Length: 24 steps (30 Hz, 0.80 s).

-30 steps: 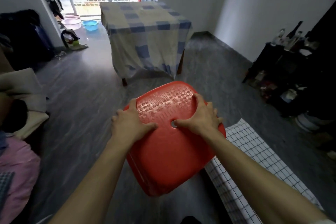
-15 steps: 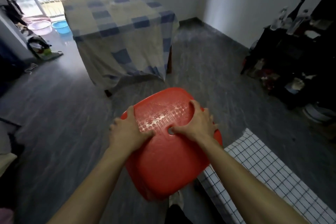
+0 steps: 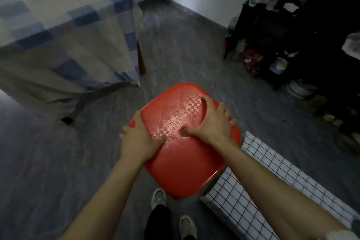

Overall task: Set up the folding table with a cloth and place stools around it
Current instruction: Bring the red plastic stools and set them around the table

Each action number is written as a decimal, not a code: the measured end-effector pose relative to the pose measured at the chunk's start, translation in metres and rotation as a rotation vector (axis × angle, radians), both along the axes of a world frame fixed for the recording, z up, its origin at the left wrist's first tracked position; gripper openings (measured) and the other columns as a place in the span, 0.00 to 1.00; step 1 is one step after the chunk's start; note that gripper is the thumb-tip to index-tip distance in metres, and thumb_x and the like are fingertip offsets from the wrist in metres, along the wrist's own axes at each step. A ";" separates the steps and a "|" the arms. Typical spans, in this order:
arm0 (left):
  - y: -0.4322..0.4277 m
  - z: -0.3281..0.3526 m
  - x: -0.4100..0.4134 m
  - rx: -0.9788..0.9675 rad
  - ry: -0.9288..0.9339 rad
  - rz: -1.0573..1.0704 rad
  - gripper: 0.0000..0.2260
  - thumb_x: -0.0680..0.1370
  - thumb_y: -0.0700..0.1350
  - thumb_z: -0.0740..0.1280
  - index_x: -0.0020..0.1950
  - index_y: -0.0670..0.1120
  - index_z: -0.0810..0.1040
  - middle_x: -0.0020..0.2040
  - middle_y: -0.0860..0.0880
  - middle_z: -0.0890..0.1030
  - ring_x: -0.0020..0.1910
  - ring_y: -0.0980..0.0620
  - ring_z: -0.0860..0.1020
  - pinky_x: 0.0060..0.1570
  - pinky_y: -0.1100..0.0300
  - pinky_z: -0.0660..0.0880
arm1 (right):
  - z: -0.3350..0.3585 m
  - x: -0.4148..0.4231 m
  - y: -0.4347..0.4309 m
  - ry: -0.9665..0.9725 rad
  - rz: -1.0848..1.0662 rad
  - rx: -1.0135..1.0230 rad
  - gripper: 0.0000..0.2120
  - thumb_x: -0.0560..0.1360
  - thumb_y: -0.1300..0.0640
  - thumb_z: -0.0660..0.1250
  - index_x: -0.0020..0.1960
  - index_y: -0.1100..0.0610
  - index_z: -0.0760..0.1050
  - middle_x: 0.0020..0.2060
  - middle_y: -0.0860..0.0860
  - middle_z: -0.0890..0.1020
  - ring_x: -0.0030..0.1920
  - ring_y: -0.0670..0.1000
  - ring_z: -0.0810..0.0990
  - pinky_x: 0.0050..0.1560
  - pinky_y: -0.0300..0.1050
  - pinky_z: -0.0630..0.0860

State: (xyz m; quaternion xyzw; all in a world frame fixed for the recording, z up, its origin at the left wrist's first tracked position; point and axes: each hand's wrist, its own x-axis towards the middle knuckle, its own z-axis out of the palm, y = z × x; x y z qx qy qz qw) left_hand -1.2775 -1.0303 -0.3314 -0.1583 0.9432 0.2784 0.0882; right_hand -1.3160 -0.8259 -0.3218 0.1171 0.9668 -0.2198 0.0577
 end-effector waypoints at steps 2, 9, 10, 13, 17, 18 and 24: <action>-0.001 -0.017 -0.027 0.035 0.002 -0.056 0.49 0.64 0.63 0.75 0.75 0.51 0.50 0.66 0.36 0.72 0.64 0.34 0.68 0.63 0.43 0.65 | -0.012 -0.021 0.001 -0.017 -0.038 0.032 0.62 0.43 0.27 0.74 0.72 0.37 0.52 0.68 0.58 0.65 0.69 0.63 0.64 0.65 0.71 0.59; 0.013 -0.087 -0.103 0.120 -0.075 -0.141 0.51 0.64 0.60 0.76 0.77 0.53 0.47 0.67 0.33 0.68 0.66 0.32 0.65 0.67 0.41 0.64 | -0.073 -0.077 0.020 -0.097 -0.149 0.031 0.62 0.43 0.27 0.74 0.72 0.37 0.53 0.67 0.56 0.65 0.68 0.62 0.65 0.65 0.72 0.61; 0.016 -0.099 -0.110 0.120 -0.085 -0.152 0.52 0.65 0.60 0.76 0.78 0.53 0.47 0.68 0.34 0.68 0.67 0.33 0.65 0.67 0.41 0.65 | -0.085 -0.082 0.024 -0.102 -0.160 0.027 0.61 0.43 0.26 0.73 0.72 0.37 0.53 0.66 0.56 0.66 0.68 0.61 0.65 0.66 0.72 0.61; 0.026 -0.135 -0.131 0.119 -0.112 -0.168 0.52 0.64 0.59 0.77 0.77 0.54 0.46 0.67 0.33 0.68 0.66 0.33 0.66 0.66 0.40 0.67 | -0.124 -0.095 0.033 -0.115 -0.195 0.026 0.61 0.43 0.26 0.72 0.72 0.37 0.53 0.67 0.56 0.65 0.68 0.61 0.65 0.66 0.71 0.58; 0.039 -0.188 -0.157 0.118 -0.127 -0.186 0.53 0.63 0.59 0.78 0.76 0.56 0.46 0.68 0.34 0.68 0.67 0.34 0.65 0.66 0.40 0.67 | -0.179 -0.114 0.046 -0.150 -0.224 0.006 0.62 0.43 0.26 0.72 0.73 0.37 0.52 0.68 0.57 0.64 0.69 0.62 0.64 0.67 0.73 0.58; 0.042 -0.201 -0.162 0.123 -0.129 -0.187 0.53 0.62 0.59 0.78 0.76 0.56 0.46 0.69 0.36 0.68 0.68 0.34 0.64 0.66 0.40 0.67 | -0.193 -0.117 0.049 -0.157 -0.235 -0.002 0.62 0.43 0.26 0.72 0.73 0.37 0.51 0.69 0.57 0.64 0.70 0.62 0.64 0.67 0.74 0.58; 0.061 -0.273 -0.187 0.093 -0.113 -0.191 0.56 0.58 0.60 0.79 0.75 0.59 0.47 0.68 0.35 0.67 0.67 0.34 0.65 0.63 0.41 0.67 | -0.276 -0.134 0.062 -0.152 -0.283 -0.023 0.62 0.43 0.24 0.71 0.73 0.37 0.51 0.71 0.57 0.62 0.70 0.64 0.63 0.66 0.74 0.59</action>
